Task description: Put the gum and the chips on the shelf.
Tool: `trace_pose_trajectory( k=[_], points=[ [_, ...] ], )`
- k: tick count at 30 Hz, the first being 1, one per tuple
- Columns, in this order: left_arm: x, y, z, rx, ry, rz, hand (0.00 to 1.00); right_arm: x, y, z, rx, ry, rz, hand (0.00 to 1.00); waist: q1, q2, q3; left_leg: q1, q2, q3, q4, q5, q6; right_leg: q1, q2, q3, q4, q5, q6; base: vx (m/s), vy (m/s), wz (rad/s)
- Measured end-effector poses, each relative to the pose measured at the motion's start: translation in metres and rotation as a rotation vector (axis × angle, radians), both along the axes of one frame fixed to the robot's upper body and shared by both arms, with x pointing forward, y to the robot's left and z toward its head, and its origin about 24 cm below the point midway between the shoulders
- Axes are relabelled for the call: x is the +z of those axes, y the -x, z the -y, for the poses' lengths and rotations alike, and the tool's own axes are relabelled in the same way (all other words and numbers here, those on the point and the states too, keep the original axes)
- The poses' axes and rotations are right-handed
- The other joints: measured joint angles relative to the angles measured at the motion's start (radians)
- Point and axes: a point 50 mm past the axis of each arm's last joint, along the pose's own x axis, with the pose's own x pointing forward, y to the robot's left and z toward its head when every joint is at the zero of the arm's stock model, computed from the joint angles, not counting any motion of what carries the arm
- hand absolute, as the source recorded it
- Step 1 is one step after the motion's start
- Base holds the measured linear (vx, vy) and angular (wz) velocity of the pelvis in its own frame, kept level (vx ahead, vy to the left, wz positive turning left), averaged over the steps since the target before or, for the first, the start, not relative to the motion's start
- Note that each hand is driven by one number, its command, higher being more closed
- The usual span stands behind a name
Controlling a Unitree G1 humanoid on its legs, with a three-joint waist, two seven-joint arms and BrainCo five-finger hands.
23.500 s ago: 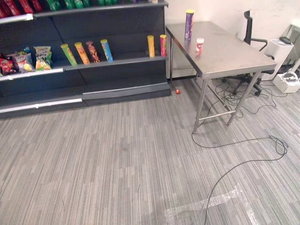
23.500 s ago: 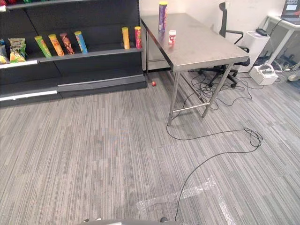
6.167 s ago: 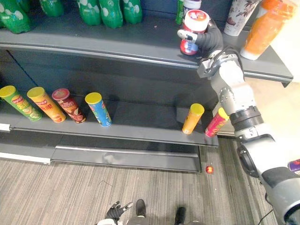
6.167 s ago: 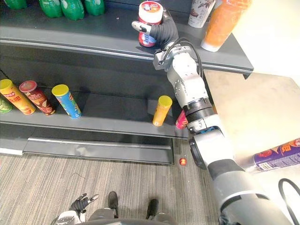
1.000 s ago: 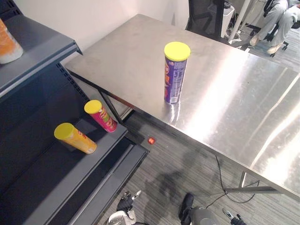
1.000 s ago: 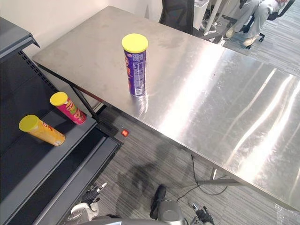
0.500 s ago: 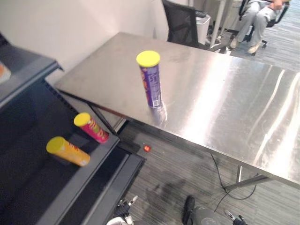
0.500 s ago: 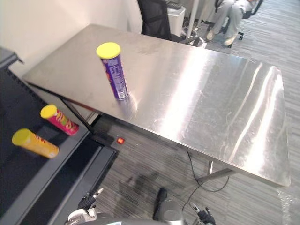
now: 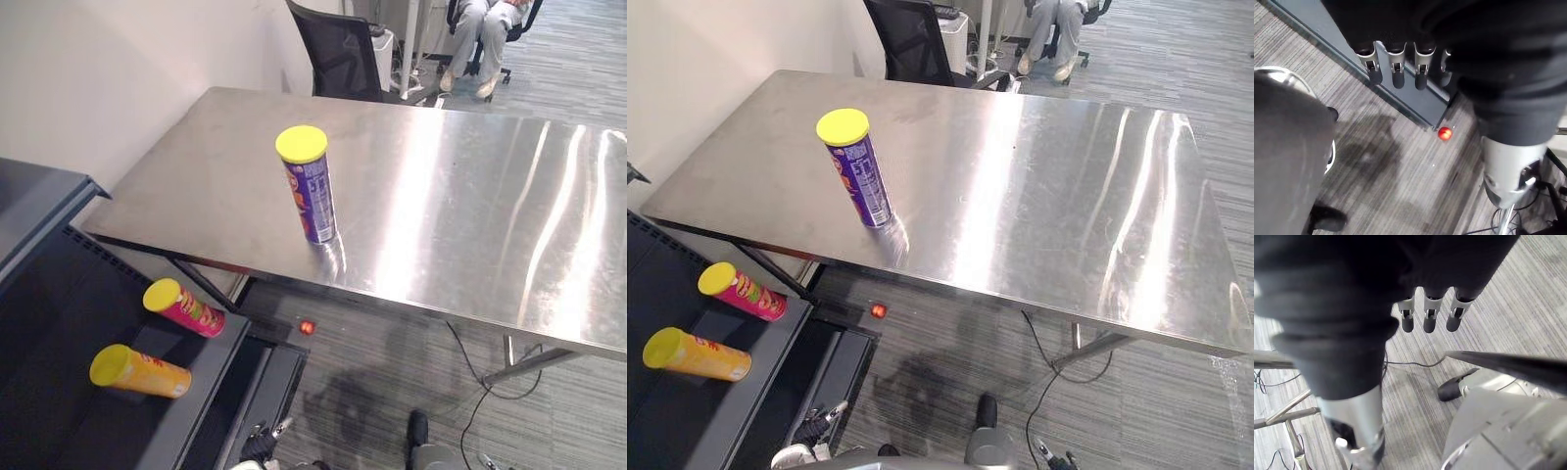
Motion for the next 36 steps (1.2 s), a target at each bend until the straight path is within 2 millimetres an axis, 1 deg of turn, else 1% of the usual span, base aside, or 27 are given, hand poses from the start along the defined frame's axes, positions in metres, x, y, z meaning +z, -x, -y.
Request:
trace_pose_trajectory(
  k=[2, 6, 7, 10, 12, 13, 14, 15, 16, 18, 19, 20, 21, 22, 23, 24, 25, 26, 27, 28, 29, 30, 31, 32, 33, 34, 36],
  points=[
    [0.0, -0.002, 0.001, -0.001, 0.002, 0.005, 0.0, 0.0, -0.001, -0.001, 0.0, -0.003, 0.002, 0.0, 0.012, -0.002, -0.001, 0.002, -0.005, 0.0, -0.002, -0.002, 0.001, 0.0, 0.0, 0.012, -0.016, 0.006, 0.002, 0.01, 0.01, -0.22],
    [0.0, -0.001, 0.001, 0.007, 0.007, 0.004, 0.0, 0.0, 0.0, 0.001, -0.025, -0.005, 0.008, 0.0, 0.013, -0.005, -0.003, 0.005, -0.004, -0.001, -0.006, -0.003, 0.0, -0.002, 0.005, 0.015, -0.016, 0.005, 0.002, -0.01, -0.01, -0.06],
    [0.0, -0.001, 0.001, 0.009, 0.009, 0.004, 0.0, 0.0, 0.0, 0.002, -0.045, -0.006, 0.013, 0.0, 0.013, -0.005, -0.003, 0.006, -0.004, 0.0, -0.008, -0.003, 0.0, -0.002, 0.006, 0.015, -0.016, 0.005, 0.002, -0.06, -0.019, -0.01],
    [0.0, 0.001, 0.0, 0.039, 0.014, 0.006, 0.0, 0.002, 0.004, 0.009, -0.184, -0.007, 0.037, 0.0, 0.015, -0.007, -0.007, 0.012, -0.003, 0.004, -0.017, -0.005, -0.003, -0.002, 0.009, 0.018, -0.016, 0.005, 0.002, -0.08, -0.013, -0.02],
    [-0.001, 0.004, -0.003, 0.076, 0.015, 0.002, 0.0, 0.003, 0.011, 0.019, -0.339, 0.001, 0.057, 0.0, 0.02, -0.005, -0.015, 0.021, 0.002, 0.014, -0.019, -0.016, -0.005, 0.002, 0.012, 0.022, -0.016, 0.005, 0.002, -0.08, -0.007, -0.14],
    [-0.002, 0.01, -0.005, 0.106, 0.013, -0.009, 0.0, 0.006, 0.019, 0.03, -0.463, 0.023, 0.072, 0.0, 0.021, -0.007, -0.034, 0.025, 0.003, 0.027, -0.022, -0.02, -0.004, -0.001, 0.015, 0.029, -0.017, 0.007, 0.0, -0.09, -0.005, -0.18],
    [-0.002, 0.012, -0.005, 0.116, 0.013, -0.012, 0.0, 0.008, 0.022, 0.036, -0.515, 0.037, 0.079, 0.0, 0.021, -0.006, -0.04, 0.025, 0.003, 0.029, -0.023, -0.021, -0.005, 0.0, 0.014, 0.032, -0.017, 0.007, 0.0, -0.11, -0.016, -0.18],
    [-0.002, 0.013, -0.006, 0.139, 0.014, -0.012, 0.0, 0.013, 0.029, 0.051, -0.626, 0.07, 0.099, 0.0, 0.015, -0.008, -0.063, 0.025, 0.0, 0.043, -0.034, -0.024, -0.002, -0.004, 0.019, 0.034, -0.017, 0.007, 0.0, -0.08, -0.017, -0.1],
    [-0.002, 0.013, -0.006, 0.141, 0.014, -0.013, 0.0, 0.016, 0.03, 0.058, -0.671, 0.081, 0.112, 0.0, 0.015, -0.008, -0.069, 0.028, 0.001, 0.049, -0.033, -0.025, -0.002, -0.005, 0.02, 0.037, -0.017, 0.007, 0.0, -0.07, -0.014, -0.18],
    [-0.002, 0.014, -0.006, 0.162, 0.017, -0.014, 0.0, 0.029, 0.032, 0.084, -0.779, 0.152, 0.166, 0.0, 0.013, -0.011, -0.09, 0.035, 0.0, 0.064, -0.034, -0.027, -0.004, -0.007, 0.022, 0.049, -0.017, 0.007, 0.001, -0.05, -0.01, -0.19],
    [-0.002, 0.014, -0.005, 0.169, 0.02, -0.012, 0.0, 0.039, 0.032, 0.101, -0.817, 0.211, 0.204, 0.0, 0.012, -0.018, -0.1, 0.036, 0.001, 0.072, -0.035, -0.028, -0.005, -0.01, 0.024, 0.054, -0.017, 0.007, 0.001, -0.04, -0.014, -0.14],
    [-0.003, 0.013, -0.004, 0.17, 0.021, -0.012, 0.0, 0.046, 0.031, 0.11, -0.834, 0.246, 0.224, 0.0, 0.012, -0.015, -0.107, 0.037, 0.001, 0.077, -0.035, -0.028, -0.005, -0.012, 0.025, 0.058, -0.017, 0.007, 0.001, -0.03, -0.015, -0.18],
    [-0.003, 0.013, -0.002, 0.171, 0.025, -0.013, 0.0, 0.061, 0.027, 0.128, -0.851, 0.327, 0.273, 0.0, 0.011, -0.012, -0.119, 0.037, 0.001, 0.086, -0.035, -0.028, -0.005, -0.016, 0.026, 0.065, -0.017, 0.007, 0.001, -0.02, -0.013, -0.14],
    [-0.003, 0.013, -0.001, 0.171, 0.027, -0.012, 0.0, 0.07, 0.025, 0.136, -0.863, 0.371, 0.3, 0.0, 0.01, -0.01, -0.122, 0.038, 0.001, 0.088, -0.035, -0.028, -0.005, -0.016, 0.027, 0.067, -0.016, 0.007, 0.001, -0.03, -0.019, -0.13],
    [-0.002, 0.01, -0.001, 0.168, 0.028, -0.005, 0.0, 0.088, 0.021, 0.152, -0.889, 0.45, 0.361, 0.0, 0.008, -0.008, -0.127, 0.04, 0.002, 0.095, -0.035, -0.028, -0.005, -0.016, 0.029, 0.07, -0.016, 0.007, 0.001, -0.04, -0.022, -0.09],
    [-0.002, 0.008, -0.001, 0.165, 0.026, -0.001, 0.0, 0.103, 0.016, 0.162, -0.905, 0.506, 0.41, 0.0, 0.007, -0.009, -0.129, 0.041, 0.004, 0.103, -0.035, -0.028, -0.005, -0.018, 0.03, 0.073, -0.016, 0.007, 0.001, -0.06, -0.024, -0.11],
    [-0.002, 0.007, 0.0, 0.157, 0.024, 0.001, 0.0, 0.122, 0.01, 0.173, -0.932, 0.579, 0.481, 0.0, 0.005, -0.01, -0.13, 0.043, 0.006, 0.111, -0.035, -0.028, -0.005, -0.018, 0.03, 0.076, -0.016, 0.007, 0.001, -0.06, -0.016, -0.1],
    [-0.002, 0.006, 0.001, 0.147, 0.022, -0.001, 0.0, 0.136, 0.007, 0.179, -0.948, 0.631, 0.528, 0.0, 0.004, -0.012, -0.132, 0.045, 0.008, 0.113, -0.035, -0.028, -0.005, -0.018, 0.03, 0.078, -0.016, 0.007, 0.001, -0.07, -0.02, -0.1],
    [-0.002, 0.006, 0.003, 0.142, 0.025, -0.002, 0.0, 0.157, 0.002, 0.185, -0.951, 0.708, 0.583, 0.0, 0.001, -0.014, -0.134, 0.047, 0.01, 0.118, -0.035, -0.028, -0.006, -0.017, 0.032, 0.079, -0.016, 0.007, 0.001, -0.05, -0.015, -0.06],
    [-0.002, 0.007, 0.004, 0.142, 0.028, -0.003, 0.0, 0.166, 0.0, 0.188, -0.949, 0.74, 0.611, 0.0, 0.0, -0.015, -0.134, 0.048, 0.011, 0.12, -0.035, -0.028, -0.006, -0.017, 0.033, 0.08, -0.015, 0.007, 0.001, -0.07, -0.03, -0.09],
    [-0.003, 0.009, 0.007, 0.141, 0.034, -0.011, 0.0, 0.186, -0.009, 0.191, -0.937, 0.813, 0.664, 0.0, -0.008, -0.018, -0.136, 0.052, 0.013, 0.128, -0.035, -0.029, -0.008, -0.017, 0.036, 0.083, -0.015, 0.007, 0.001, -0.05, -0.02, -0.1],
    [-0.004, 0.01, 0.008, 0.141, 0.037, -0.013, 0.0, 0.193, -0.013, 0.192, -0.934, 0.835, 0.682, 0.0, -0.01, -0.019, -0.137, 0.055, 0.014, 0.133, -0.035, -0.031, -0.011, -0.017, 0.038, 0.087, -0.015, 0.007, 0.001, -0.07, -0.028, -0.16],
    [-0.004, 0.014, 0.01, 0.135, 0.04, -0.023, 0.0, 0.205, -0.018, 0.192, -0.924, 0.877, 0.714, 0.0, -0.011, -0.022, -0.142, 0.056, 0.017, 0.139, -0.032, -0.034, -0.016, -0.019, 0.042, 0.093, -0.015, 0.007, 0.0, -0.05, -0.017, -0.13],
    [-0.005, 0.015, 0.012, 0.129, 0.042, -0.028, 0.0, 0.21, -0.02, 0.192, -0.917, 0.896, 0.722, 0.0, -0.011, -0.022, -0.145, 0.056, 0.017, 0.141, -0.032, -0.034, -0.016, -0.019, 0.043, 0.094, -0.015, 0.006, 0.0, -0.06, -0.028, -0.11],
    [-0.005, 0.017, 0.014, 0.102, 0.04, -0.031, 0.0, 0.223, -0.023, 0.191, -0.887, 0.968, 0.725, 0.0, -0.01, -0.024, -0.149, 0.057, 0.019, 0.141, -0.033, -0.035, -0.017, -0.02, 0.044, 0.097, -0.015, 0.006, 0.0, -0.04, -0.023, -0.05],
    [-0.005, 0.016, 0.015, 0.091, 0.037, -0.029, 0.0, 0.229, -0.024, 0.191, -0.879, 0.994, 0.737, 0.0, -0.009, -0.023, -0.149, 0.057, 0.018, 0.141, -0.033, -0.035, -0.017, -0.021, 0.044, 0.097, -0.015, 0.006, 0.0, -0.05, -0.025, -0.04],
    [-0.004, 0.014, 0.017, 0.063, 0.033, -0.025, 0.0, 0.256, -0.037, 0.185, -0.78, 1.101, 0.796, 0.0, -0.008, -0.023, -0.15, 0.054, 0.017, 0.14, -0.033, -0.035, -0.017, -0.035, 0.045, 0.103, -0.01, 0.006, 0.0, -0.05, -0.018, -0.07]
  ],
)
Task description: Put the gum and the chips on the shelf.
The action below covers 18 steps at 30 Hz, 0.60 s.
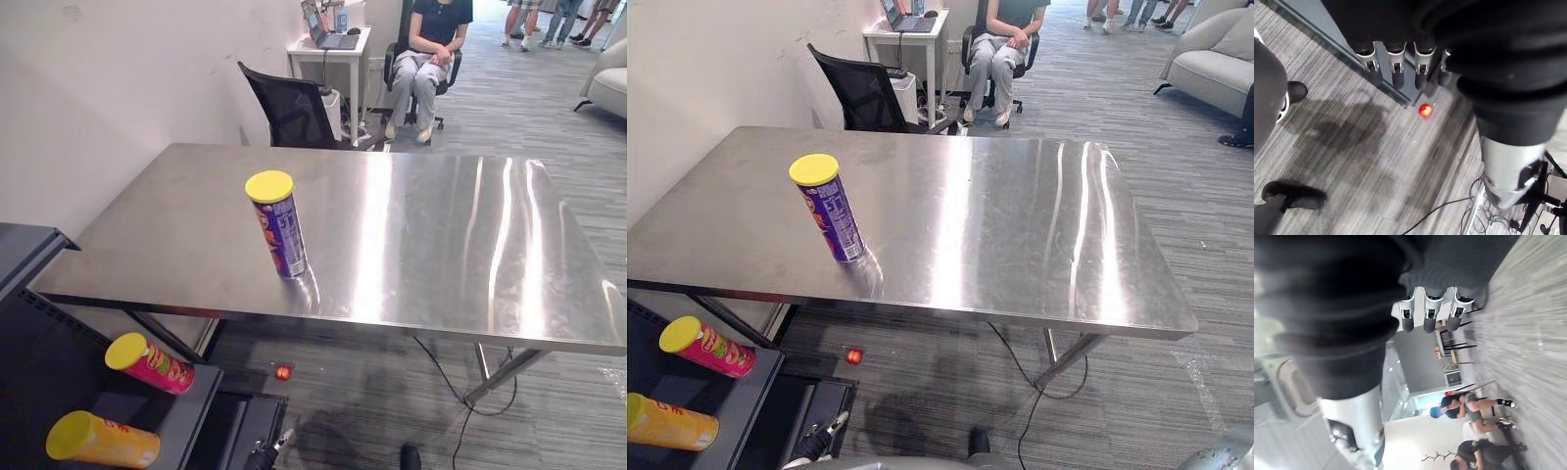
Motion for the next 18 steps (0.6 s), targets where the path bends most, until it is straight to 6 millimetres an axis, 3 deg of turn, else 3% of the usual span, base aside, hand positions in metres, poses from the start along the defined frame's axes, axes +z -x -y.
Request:
trace_pose_trajectory(
  k=[3, 6, 10, 18],
  points=[
    [0.0, 0.001, 0.003, -0.037, 0.001, -0.004, 0.0, 0.027, -0.026, -0.017, 0.125, 0.148, -0.027, 0.0, -0.003, 0.001, 0.0, 0.0, 0.0, -0.005, 0.0, 0.0, 0.0, -0.001, 0.001, 0.001, 0.0, 0.0, 0.0, -0.05, -0.018, -0.03],
    [0.0, -0.002, 0.005, -0.117, -0.005, -0.001, 0.0, 0.049, -0.064, -0.048, 0.36, 0.315, -0.062, 0.0, -0.002, -0.001, 0.0, -0.007, -0.005, -0.028, 0.001, 0.0, 0.001, -0.002, -0.002, -0.004, -0.003, 0.0, 0.0, -0.08, -0.013, 0.09],
    [0.001, -0.005, 0.002, -0.171, -0.01, 0.007, 0.0, 0.052, -0.109, -0.096, 0.752, 0.426, -0.104, 0.0, 0.015, -0.006, 0.002, -0.031, -0.015, -0.083, 0.002, 0.003, 0.006, -0.001, -0.013, -0.038, -0.006, 0.002, 0.002, -0.07, -0.018, 0.26],
    [0.003, -0.006, -0.008, -0.19, -0.038, 0.013, 0.0, 0.059, -0.15, -0.146, 1.128, 0.51, -0.067, 0.0, 0.029, -0.033, 0.022, -0.038, -0.025, -0.161, 0.001, 0.012, 0.02, 0.025, -0.034, -0.092, -0.007, 0.002, 0.003, -0.06, -0.007, 0.2]
  ],
)
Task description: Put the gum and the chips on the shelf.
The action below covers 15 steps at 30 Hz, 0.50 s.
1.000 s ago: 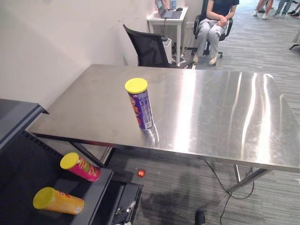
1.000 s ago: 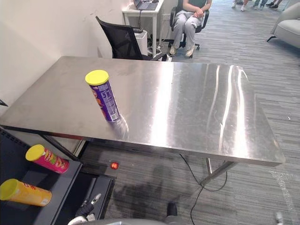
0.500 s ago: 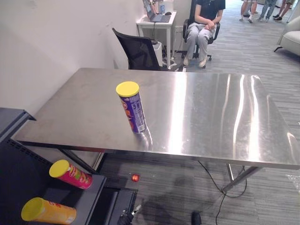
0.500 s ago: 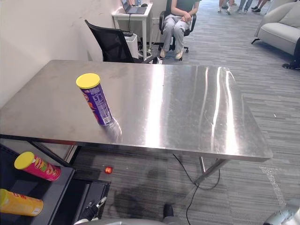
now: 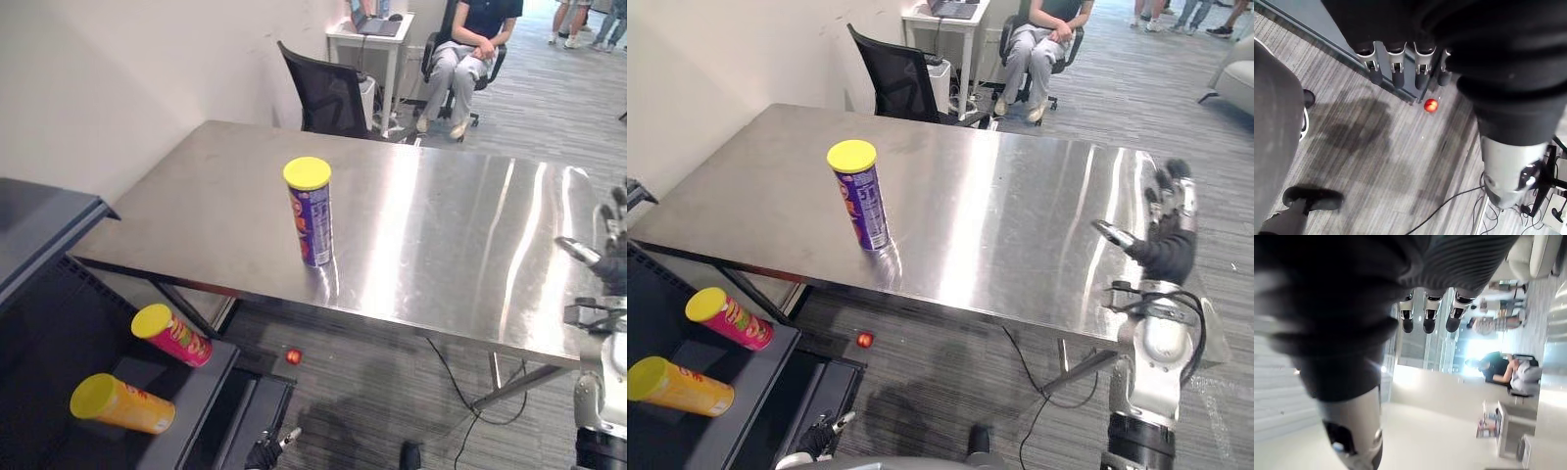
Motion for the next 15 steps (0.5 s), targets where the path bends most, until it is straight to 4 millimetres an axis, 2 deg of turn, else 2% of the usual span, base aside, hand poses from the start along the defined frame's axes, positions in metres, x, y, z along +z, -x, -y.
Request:
trace_pose_trajectory(
  k=[4, 6, 15],
  points=[
    [0.001, -0.003, -0.004, -0.017, -0.016, 0.008, 0.0, 0.005, -0.012, -0.021, 0.121, 0.031, 0.006, 0.0, 0.002, -0.014, 0.015, -0.012, -0.005, -0.039, 0.0, 0.005, 0.007, 0.007, -0.01, -0.027, 0.0, 0.001, 0.002, -0.08, -0.017, 0.24],
    [0.002, -0.005, -0.003, -0.019, -0.015, 0.014, 0.0, 0.005, -0.018, -0.034, 0.189, 0.041, -0.004, 0.0, 0.019, -0.011, 0.017, -0.014, -0.008, -0.043, 0.0, 0.007, 0.011, 0.009, -0.014, -0.032, -0.001, 0.002, 0.003, -0.06, -0.021, 0.08],
    [0.004, -0.009, -0.005, -0.02, -0.021, 0.033, 0.0, 0.002, -0.03, -0.063, 0.376, 0.076, -0.058, 0.0, 0.022, -0.014, 0.034, -0.028, -0.013, -0.089, 0.0, 0.014, 0.02, 0.021, -0.024, -0.075, -0.001, 0.002, 0.003, -0.05, -0.024, 0.14]
  ],
)
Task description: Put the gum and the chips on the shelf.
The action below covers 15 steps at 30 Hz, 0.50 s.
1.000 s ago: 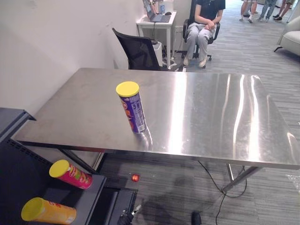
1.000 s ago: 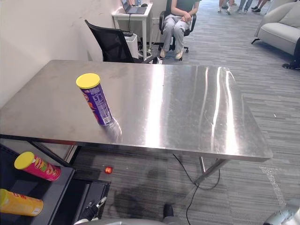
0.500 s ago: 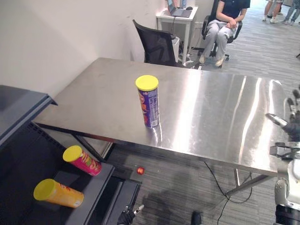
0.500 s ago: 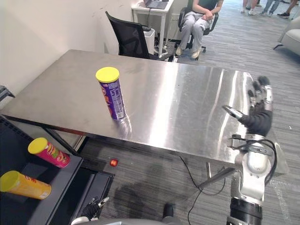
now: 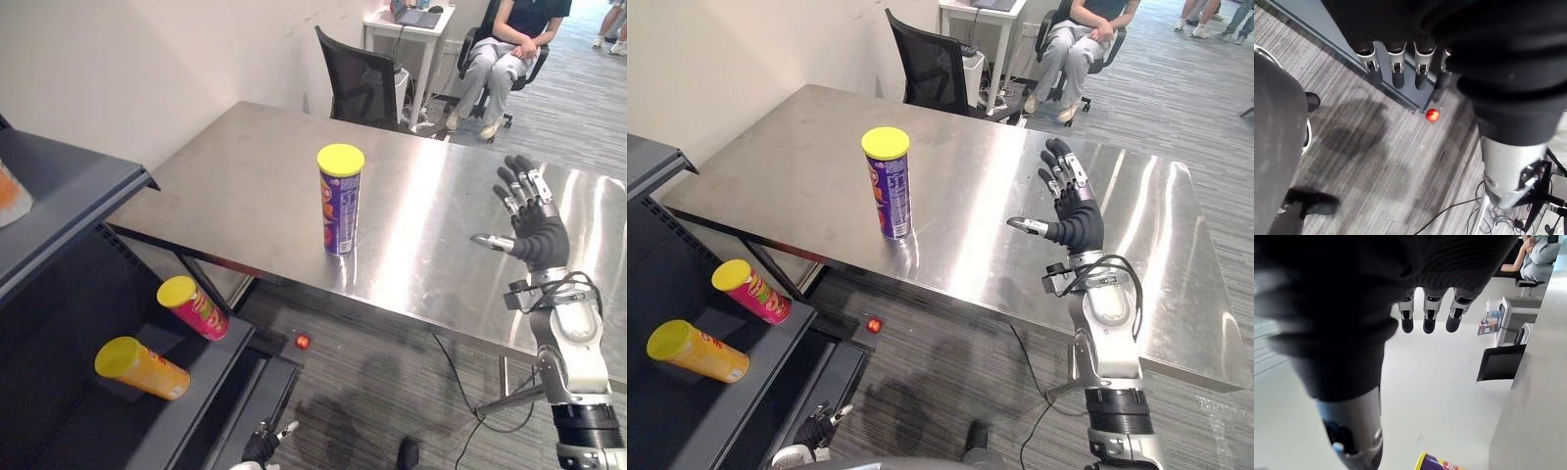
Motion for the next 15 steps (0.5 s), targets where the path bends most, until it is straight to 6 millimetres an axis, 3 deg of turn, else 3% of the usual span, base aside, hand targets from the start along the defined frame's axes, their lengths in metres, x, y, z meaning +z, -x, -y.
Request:
trace_pose_trajectory(
  k=[8, 15],
  points=[
    [0.001, -0.001, -0.001, -0.002, -0.003, 0.007, 0.0, -0.013, -0.015, -0.018, 0.072, 0.014, -0.084, 0.0, 0.002, 0.003, 0.007, 0.0, 0.001, -0.007, 0.0, 0.0, 0.0, 0.005, 0.0, -0.015, 0.0, 0.0, 0.0, -0.02, -0.022, 0.03],
    [0.001, -0.002, 0.0, -0.009, -0.004, 0.008, 0.0, -0.011, -0.025, -0.031, 0.116, 0.03, -0.096, 0.0, 0.003, 0.006, 0.015, -0.002, 0.0, -0.017, -0.001, 0.001, 0.001, 0.008, -0.002, -0.029, 0.0, 0.0, 0.0, -0.02, -0.015, 0.04]
  ],
)
